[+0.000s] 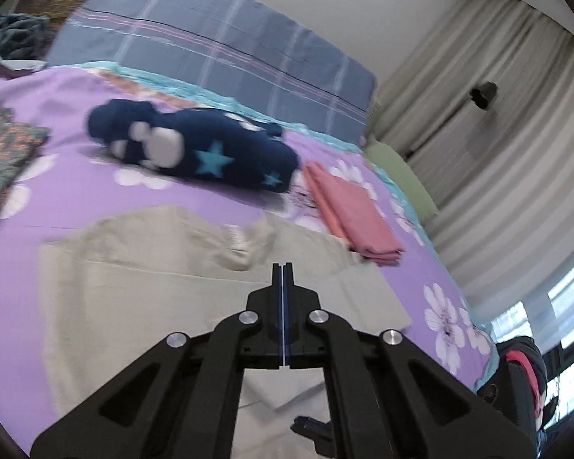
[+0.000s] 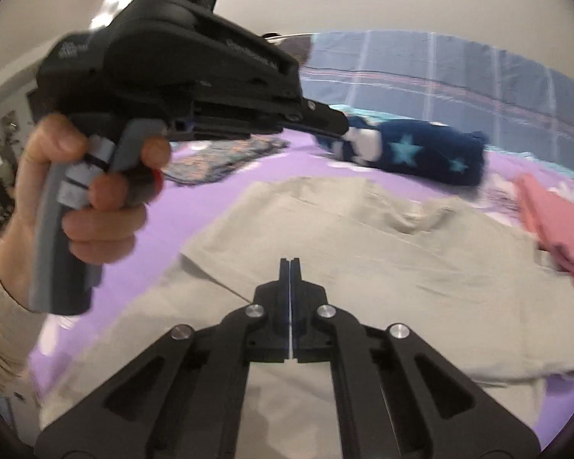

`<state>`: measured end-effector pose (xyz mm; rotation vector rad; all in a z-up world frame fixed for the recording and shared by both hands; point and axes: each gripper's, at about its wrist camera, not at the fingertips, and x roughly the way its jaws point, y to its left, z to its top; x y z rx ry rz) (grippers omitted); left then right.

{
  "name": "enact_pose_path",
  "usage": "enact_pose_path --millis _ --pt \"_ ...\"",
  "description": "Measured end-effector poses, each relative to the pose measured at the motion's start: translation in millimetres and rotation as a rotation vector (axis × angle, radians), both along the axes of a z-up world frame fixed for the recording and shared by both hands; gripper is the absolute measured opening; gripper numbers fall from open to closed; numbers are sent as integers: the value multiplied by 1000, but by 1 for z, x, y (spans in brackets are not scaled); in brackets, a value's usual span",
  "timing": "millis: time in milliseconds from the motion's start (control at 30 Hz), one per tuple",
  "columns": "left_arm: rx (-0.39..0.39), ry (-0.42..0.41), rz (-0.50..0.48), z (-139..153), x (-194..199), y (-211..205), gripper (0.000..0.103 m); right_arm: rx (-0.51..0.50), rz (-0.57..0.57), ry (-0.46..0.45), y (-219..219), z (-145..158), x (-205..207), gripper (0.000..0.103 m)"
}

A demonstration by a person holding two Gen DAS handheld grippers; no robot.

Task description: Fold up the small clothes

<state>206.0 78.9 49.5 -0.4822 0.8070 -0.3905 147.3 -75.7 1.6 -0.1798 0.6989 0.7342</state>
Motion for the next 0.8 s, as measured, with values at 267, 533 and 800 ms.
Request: enact_pose_path --millis 267,533,800 --pt "50 167 11 -64 -12 20 16 -163 6 22 -6 -30 -11 0" --pt "43 244 -94 -109 7 -25 40 -497 -62 -133 -47 -83 -29 22" --pt "44 277 -46 -127 18 -30 43 -615 45 -312 -20 -95 -49 26"
